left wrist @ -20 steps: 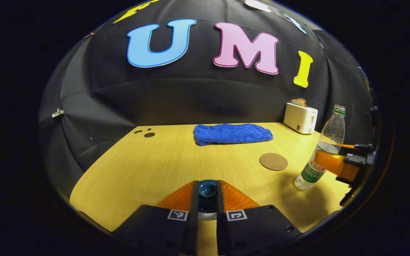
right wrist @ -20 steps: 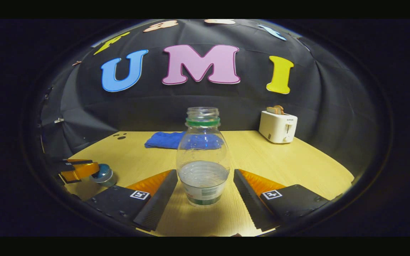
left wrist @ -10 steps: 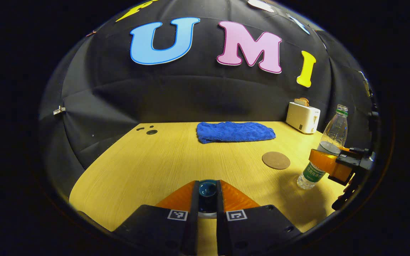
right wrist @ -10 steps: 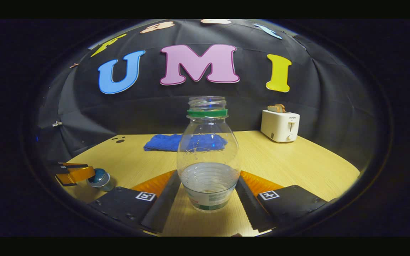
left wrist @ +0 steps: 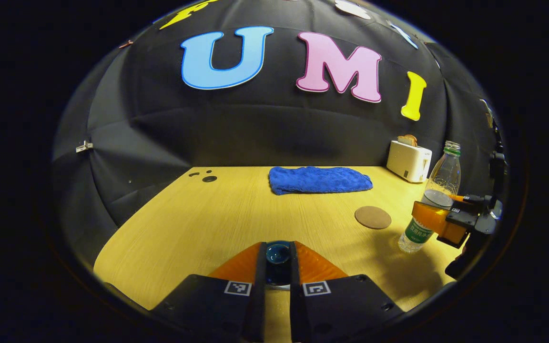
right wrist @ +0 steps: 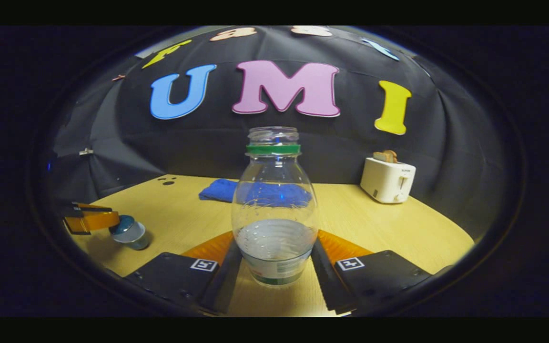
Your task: Open the teacup lid with one hand, grasp the water bottle and pour water into the teacup with the other hand; after pouring, place the water bottle on the coaster and then close the teacup lid.
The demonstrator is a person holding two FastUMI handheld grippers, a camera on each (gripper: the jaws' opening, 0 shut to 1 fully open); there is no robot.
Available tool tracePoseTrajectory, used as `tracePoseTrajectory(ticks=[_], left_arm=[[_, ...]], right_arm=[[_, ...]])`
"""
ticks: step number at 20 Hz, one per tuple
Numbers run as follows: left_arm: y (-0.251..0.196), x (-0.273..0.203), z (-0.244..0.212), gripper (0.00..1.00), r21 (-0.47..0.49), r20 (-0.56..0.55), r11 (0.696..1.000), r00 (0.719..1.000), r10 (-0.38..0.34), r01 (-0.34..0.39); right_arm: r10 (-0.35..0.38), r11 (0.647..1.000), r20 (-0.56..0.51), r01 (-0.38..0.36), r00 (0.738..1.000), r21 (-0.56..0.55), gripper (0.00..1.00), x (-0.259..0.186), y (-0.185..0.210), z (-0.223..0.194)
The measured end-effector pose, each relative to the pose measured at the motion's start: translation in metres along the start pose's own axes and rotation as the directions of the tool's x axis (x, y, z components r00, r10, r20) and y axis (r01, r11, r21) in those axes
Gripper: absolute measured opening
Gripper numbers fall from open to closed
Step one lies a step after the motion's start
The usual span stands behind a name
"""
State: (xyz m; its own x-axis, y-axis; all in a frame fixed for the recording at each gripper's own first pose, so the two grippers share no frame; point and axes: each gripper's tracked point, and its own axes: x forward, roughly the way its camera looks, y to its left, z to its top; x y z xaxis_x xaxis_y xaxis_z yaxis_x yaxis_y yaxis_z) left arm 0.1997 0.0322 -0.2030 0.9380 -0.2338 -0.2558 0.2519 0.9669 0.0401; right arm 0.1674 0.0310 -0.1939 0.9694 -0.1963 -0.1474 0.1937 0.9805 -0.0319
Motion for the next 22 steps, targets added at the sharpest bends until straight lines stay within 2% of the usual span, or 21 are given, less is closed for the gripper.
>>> tracePoseTrajectory(ticks=[1,2,4,5,9,10,12,17,22], left_arm=[[0.001,-0.003,0.001,0.25,-0.007,0.004,1.0,1.0,0.007,-0.007],[0.002,-0.005,0.004,0.24,-0.016,0.01,1.0,1.0,0.012,-0.012],[0.005,-0.01,0.009,0.25,-0.031,0.025,0.999,0.999,0.023,-0.023],[0.008,-0.013,0.011,0.25,-0.037,0.032,0.999,0.999,0.032,-0.031],[0.018,-0.025,0.015,0.21,-0.055,0.052,0.997,0.997,0.064,-0.061],[0.022,-0.029,0.014,0.25,-0.054,0.052,0.996,0.996,0.074,-0.071],[0.031,-0.036,0.012,0.25,-0.057,0.057,0.994,0.994,0.092,-0.089],[0.059,-0.052,-0.002,0.24,-0.066,0.064,0.988,0.987,0.145,-0.141],[0.076,-0.064,-0.007,0.25,-0.097,0.083,0.982,0.982,0.17,-0.162]], right_arm=[[0.011,1.0,0.005,-0.011,1.0,-0.02,0.7,0.0,0.0,0.003],[0.022,0.999,0.011,-0.022,1.0,-0.031,0.74,0.001,0.001,0.007],[0.034,0.998,0.022,-0.033,0.999,-0.044,0.7,0.002,0.003,0.016],[0.04,0.997,0.02,-0.038,0.999,-0.064,0.74,0.004,0.002,0.02],[0.066,0.982,0.039,-0.058,0.997,-0.179,0.74,0.012,0.005,0.033],[0.074,0.975,0.042,-0.064,0.996,-0.211,0.74,0.013,0.006,0.036],[0.091,0.955,0.048,-0.073,0.995,-0.288,0.74,0.017,0.012,0.041],[0.178,0.86,0.075,-0.118,0.981,-0.496,0.74,0.029,0.04,0.05],[0.288,0.72,0.081,-0.16,0.954,-0.675,0.74,0.044,0.083,0.041]])
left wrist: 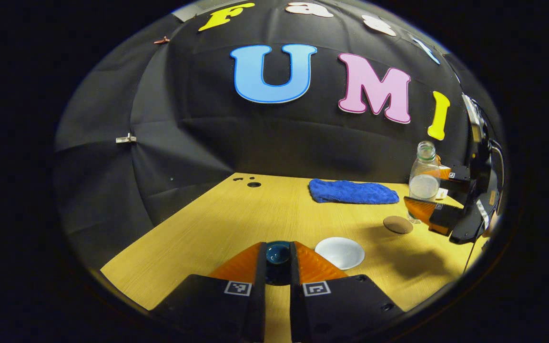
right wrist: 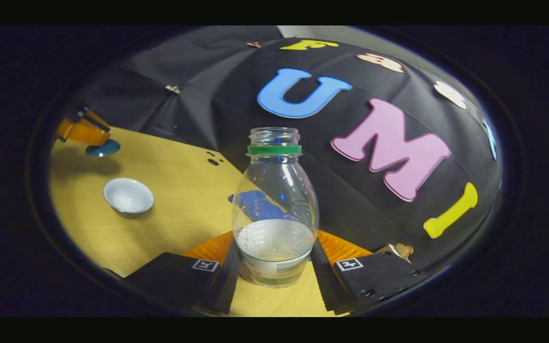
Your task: Open the teacup lid with one hand, grasp the water bottle and pour water into the teacup with the other hand; after pouring, place the water bottle on the coaster and then close the teacup lid.
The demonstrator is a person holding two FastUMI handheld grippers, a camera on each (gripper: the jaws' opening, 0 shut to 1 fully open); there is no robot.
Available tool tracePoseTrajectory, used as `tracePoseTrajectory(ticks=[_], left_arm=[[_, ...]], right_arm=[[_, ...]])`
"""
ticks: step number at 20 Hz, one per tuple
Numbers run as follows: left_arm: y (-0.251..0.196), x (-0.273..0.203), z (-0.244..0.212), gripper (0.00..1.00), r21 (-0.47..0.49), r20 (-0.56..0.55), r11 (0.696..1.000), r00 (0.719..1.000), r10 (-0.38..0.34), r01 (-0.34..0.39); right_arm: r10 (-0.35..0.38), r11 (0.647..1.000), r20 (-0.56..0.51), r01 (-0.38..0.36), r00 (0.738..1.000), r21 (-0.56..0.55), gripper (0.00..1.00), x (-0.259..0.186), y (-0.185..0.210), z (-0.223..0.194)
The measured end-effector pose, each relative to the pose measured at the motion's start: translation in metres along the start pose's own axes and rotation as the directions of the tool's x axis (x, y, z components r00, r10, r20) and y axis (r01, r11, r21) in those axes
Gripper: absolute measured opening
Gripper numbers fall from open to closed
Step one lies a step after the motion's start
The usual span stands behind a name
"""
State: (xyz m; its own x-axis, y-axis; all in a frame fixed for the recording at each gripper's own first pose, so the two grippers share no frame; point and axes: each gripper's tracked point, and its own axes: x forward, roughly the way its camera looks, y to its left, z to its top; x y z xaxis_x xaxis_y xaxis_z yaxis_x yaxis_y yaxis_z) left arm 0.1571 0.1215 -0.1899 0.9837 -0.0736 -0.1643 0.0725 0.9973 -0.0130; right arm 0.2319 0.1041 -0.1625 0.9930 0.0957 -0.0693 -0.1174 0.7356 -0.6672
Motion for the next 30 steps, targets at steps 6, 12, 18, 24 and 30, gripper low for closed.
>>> tracePoseTrajectory(ticks=[6,12,18,24,30], left_arm=[[0.02,-0.009,0.0,0.24,-0.016,0.002,1.0,1.0,0.003,-0.003],[0.026,-0.005,-0.003,0.28,-0.016,-0.006,1.0,1.0,-0.02,0.02],[0.032,0.002,-0.001,0.24,-0.024,-0.008,0.999,1.0,-0.029,0.029],[0.042,0.004,-0.005,0.24,-0.018,-0.02,0.999,0.999,-0.03,0.03],[0.045,0.005,-0.009,0.24,-0.017,-0.03,0.999,0.999,-0.033,0.033]], right_arm=[[0.042,0.989,0.022,-0.039,0.999,-0.143,0.73,0.02,0.024,0.001],[0.071,0.962,0.028,-0.061,0.997,-0.266,0.73,0.037,0.04,-0.003],[0.139,0.912,0.053,-0.106,0.989,-0.397,0.74,0.044,0.063,-0.002],[0.192,0.854,0.083,-0.125,0.978,-0.505,0.73,0.051,0.08,0.001],[0.219,0.81,0.088,-0.131,0.972,-0.571,0.74,0.06,0.089,-0.003]])
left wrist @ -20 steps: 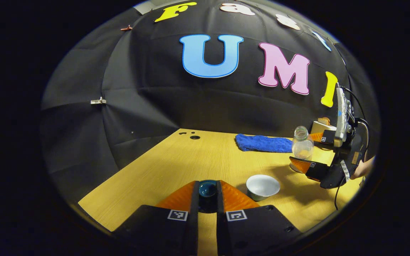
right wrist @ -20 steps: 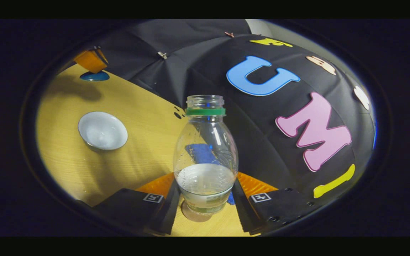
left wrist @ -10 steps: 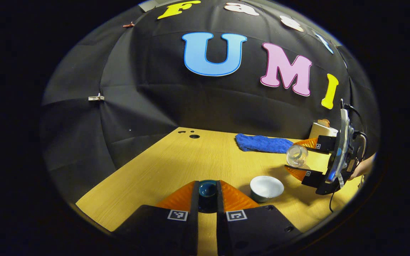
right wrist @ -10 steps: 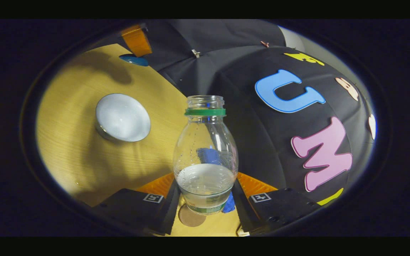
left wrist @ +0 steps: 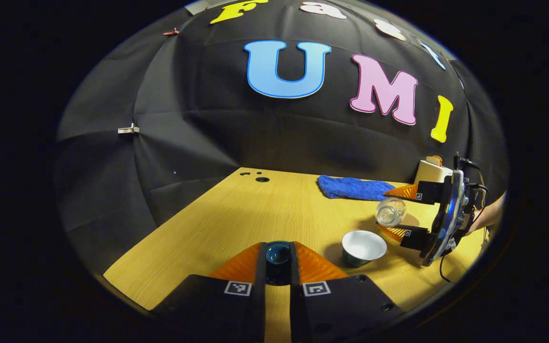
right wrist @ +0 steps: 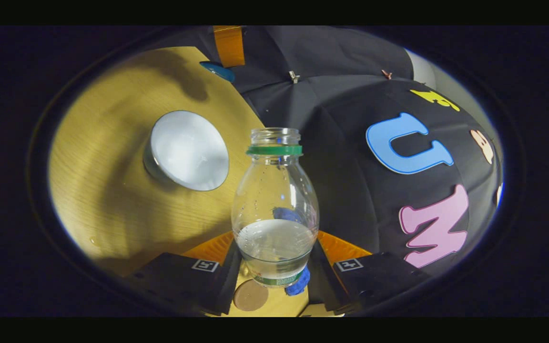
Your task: Open the teacup lid with one hand, grasp the water bottle and pour water into the teacup with the other hand; after pouring, place the water bottle on the coaster and then close the teacup lid.
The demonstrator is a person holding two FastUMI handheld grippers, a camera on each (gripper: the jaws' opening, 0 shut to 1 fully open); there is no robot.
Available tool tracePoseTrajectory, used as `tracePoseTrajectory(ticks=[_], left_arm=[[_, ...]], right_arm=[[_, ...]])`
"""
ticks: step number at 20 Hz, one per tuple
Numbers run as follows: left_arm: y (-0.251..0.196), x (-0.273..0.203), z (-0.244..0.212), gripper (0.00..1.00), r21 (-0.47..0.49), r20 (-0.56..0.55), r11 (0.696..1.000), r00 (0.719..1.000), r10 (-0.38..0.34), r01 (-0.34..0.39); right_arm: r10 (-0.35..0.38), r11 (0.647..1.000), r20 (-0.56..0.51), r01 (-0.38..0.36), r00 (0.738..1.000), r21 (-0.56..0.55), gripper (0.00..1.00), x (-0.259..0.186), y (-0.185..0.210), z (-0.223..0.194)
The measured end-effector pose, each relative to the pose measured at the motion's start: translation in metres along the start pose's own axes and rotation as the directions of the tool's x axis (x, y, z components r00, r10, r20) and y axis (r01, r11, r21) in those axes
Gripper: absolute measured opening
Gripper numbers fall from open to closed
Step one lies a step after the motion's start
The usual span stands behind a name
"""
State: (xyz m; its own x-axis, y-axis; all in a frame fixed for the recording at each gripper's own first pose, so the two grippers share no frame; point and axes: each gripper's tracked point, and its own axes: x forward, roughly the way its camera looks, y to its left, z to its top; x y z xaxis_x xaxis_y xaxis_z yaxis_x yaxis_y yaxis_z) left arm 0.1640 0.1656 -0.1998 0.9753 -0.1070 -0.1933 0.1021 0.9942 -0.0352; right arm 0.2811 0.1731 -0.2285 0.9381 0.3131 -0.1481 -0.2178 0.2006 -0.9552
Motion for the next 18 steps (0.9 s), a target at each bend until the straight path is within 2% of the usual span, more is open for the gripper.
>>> tracePoseTrajectory(ticks=[7,15,16,18], left_arm=[[0.003,-0.001,-0.004,0.25,0.002,-0.006,1.0,1.0,0.001,-0.001],[0.004,-0.001,-0.012,0.25,-0.005,-0.024,1.0,1.0,0.006,-0.006],[0.004,-0.001,-0.012,0.22,-0.008,-0.026,1.0,1.0,0.006,-0.006],[0.002,-0.001,-0.013,0.25,-0.01,-0.027,1.0,1.0,0.008,-0.008]], right_arm=[[-0.029,0.994,0.023,0.031,0.999,-0.106,0.73,0.006,-0.005,0.002],[-0.005,0.967,0.053,0.018,0.999,-0.253,0.73,0.009,-0.003,-0.002],[-0.005,0.964,0.054,0.019,0.999,-0.264,0.73,0.008,-0.002,-0.003],[0.0,0.965,0.049,0.013,0.999,-0.261,0.73,0.008,-0.003,-0.007]])
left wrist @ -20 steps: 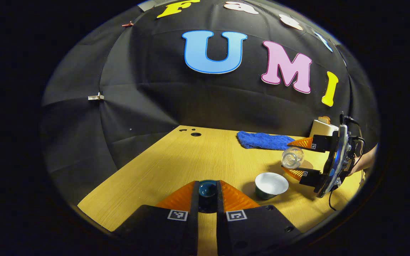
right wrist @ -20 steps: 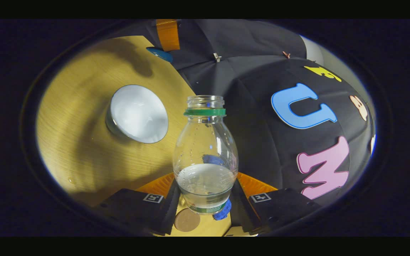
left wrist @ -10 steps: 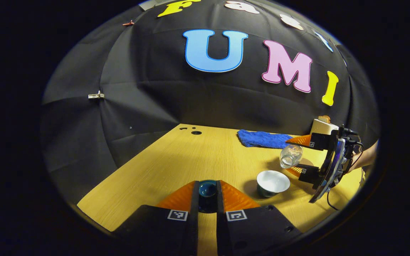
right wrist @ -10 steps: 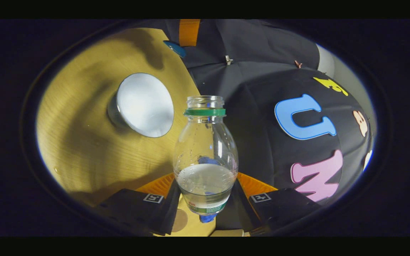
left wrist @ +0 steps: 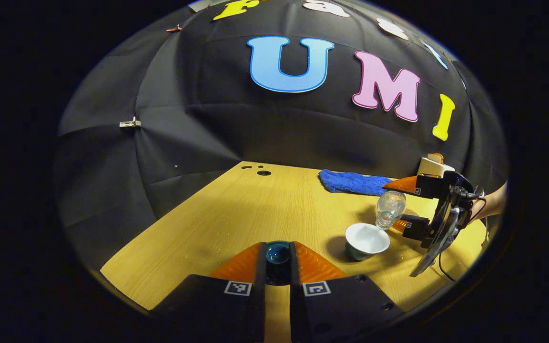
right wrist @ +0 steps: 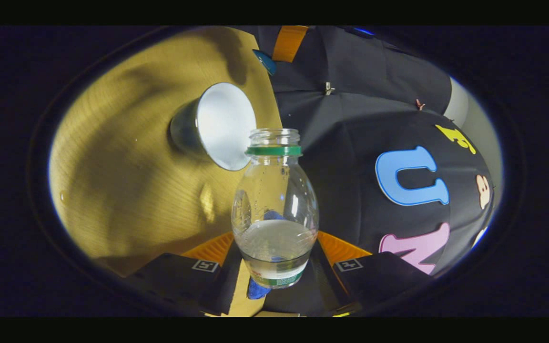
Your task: Open the teacup lid with one hand, grasp the water bottle and pour water into the teacup with the other hand; after pouring, place the water bottle on the coaster and then close the teacup lid.
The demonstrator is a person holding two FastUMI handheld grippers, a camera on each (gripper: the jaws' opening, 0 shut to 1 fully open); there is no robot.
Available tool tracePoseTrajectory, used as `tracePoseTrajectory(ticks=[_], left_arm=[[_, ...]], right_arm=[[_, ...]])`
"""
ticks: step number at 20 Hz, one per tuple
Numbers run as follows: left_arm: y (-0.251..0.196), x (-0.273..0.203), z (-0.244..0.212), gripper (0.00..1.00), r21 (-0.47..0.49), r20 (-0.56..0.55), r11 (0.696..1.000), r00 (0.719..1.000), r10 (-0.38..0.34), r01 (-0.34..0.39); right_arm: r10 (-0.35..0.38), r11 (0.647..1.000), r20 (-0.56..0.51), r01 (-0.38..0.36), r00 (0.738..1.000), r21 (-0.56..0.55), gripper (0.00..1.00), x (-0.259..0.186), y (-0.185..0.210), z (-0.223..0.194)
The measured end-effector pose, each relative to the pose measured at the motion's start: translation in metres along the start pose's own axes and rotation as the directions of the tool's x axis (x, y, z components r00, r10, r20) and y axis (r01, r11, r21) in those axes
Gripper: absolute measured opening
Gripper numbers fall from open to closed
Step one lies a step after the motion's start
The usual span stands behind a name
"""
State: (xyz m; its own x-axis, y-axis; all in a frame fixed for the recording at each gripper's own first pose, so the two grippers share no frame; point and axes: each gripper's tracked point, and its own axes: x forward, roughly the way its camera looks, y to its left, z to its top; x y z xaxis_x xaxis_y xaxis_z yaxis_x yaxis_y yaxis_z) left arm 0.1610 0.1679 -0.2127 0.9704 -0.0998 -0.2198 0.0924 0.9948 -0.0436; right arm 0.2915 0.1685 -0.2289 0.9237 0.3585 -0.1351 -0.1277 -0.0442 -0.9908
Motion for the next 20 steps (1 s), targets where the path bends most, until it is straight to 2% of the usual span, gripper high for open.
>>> tracePoseTrajectory(ticks=[3,5,12,20], left_arm=[[-0.003,0.001,-0.001,0.21,-0.005,-0.003,1.0,1.0,-0.008,0.008],[-0.004,0.0,-0.003,0.25,-0.007,-0.006,1.0,1.0,-0.013,0.013],[-0.006,0.0,-0.003,0.25,-0.012,-0.001,1.0,1.0,-0.016,0.016],[-0.004,0.002,-0.001,0.25,-0.035,-0.003,0.999,1.0,-0.018,0.018]], right_arm=[[-0.013,0.999,0.003,0.013,1.0,-0.039,0.73,0.003,-0.005,0.002],[-0.007,0.998,0.007,0.007,1.0,-0.06,0.73,0.007,-0.003,0.003],[-0.007,0.989,0.053,0.015,0.999,-0.146,0.73,0.012,-0.007,0.007],[0.009,0.982,0.09,0.008,0.996,-0.188,0.73,0.017,-0.011,0.01]])
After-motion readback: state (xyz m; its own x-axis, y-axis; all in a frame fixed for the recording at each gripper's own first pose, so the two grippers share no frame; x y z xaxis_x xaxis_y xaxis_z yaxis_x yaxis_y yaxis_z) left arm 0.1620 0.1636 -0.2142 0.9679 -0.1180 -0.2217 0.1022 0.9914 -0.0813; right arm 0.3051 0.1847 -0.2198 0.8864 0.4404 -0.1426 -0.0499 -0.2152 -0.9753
